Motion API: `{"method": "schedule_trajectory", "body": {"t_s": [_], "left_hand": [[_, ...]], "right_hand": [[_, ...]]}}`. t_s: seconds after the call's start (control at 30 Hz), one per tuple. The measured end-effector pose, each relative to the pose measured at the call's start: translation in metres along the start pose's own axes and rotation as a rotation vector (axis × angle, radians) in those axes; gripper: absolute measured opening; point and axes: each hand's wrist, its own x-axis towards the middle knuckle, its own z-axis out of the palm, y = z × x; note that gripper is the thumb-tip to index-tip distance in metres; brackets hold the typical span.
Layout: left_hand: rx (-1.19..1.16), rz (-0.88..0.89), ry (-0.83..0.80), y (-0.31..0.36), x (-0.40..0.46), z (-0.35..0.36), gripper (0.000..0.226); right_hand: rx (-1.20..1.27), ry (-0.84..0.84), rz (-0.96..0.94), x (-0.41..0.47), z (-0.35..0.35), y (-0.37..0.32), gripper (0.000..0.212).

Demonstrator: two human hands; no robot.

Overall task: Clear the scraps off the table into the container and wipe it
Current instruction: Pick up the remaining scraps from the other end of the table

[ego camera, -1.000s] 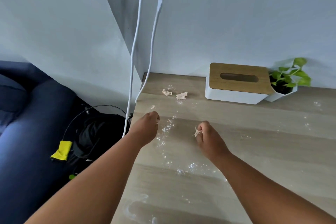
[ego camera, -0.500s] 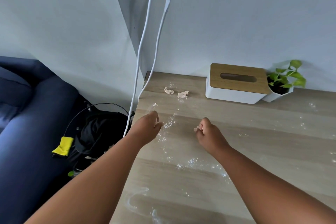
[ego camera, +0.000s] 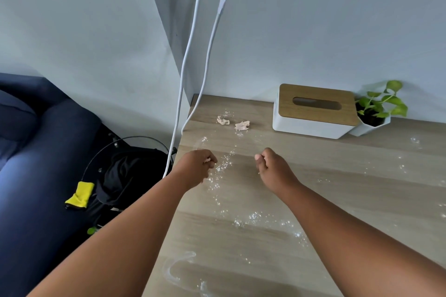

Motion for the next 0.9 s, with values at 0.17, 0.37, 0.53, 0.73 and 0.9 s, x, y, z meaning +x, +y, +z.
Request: {"method": "schedule_trajectory", "body": {"t_s": [0.17,0.37,0.53,0.73,0.9], "left_hand": [[0.102,0.042,0.042,0.0,0.011,-0.002,0.017],[0.114,0.017,0.092,0.011,0.021,-0.005,0.037],[0.034,0.018,0.086,0.02,0.035,-0.008,0.024],[0.063,0.026,0.112,0.024,0.061,-0.007,0.018],[0.138,0.035,0.134,0.026,0.082,-0.008,0.02]], "right_hand": [[-0.097,0.003,-0.004,0.013,-0.008,-0.008,0.055],[-0.033,-0.042,0.056,0.032,-0.011,-0.013,0.054],[-0.032,-0.14,0.071,0.055,-0.01,-0.009,0.019],[0.057,-0.162,0.071,0.072,-0.008,-0.003,0.02],[-0.108,-0.171,-0.053,0.085,-0.01,-0.003,0.01]]}}
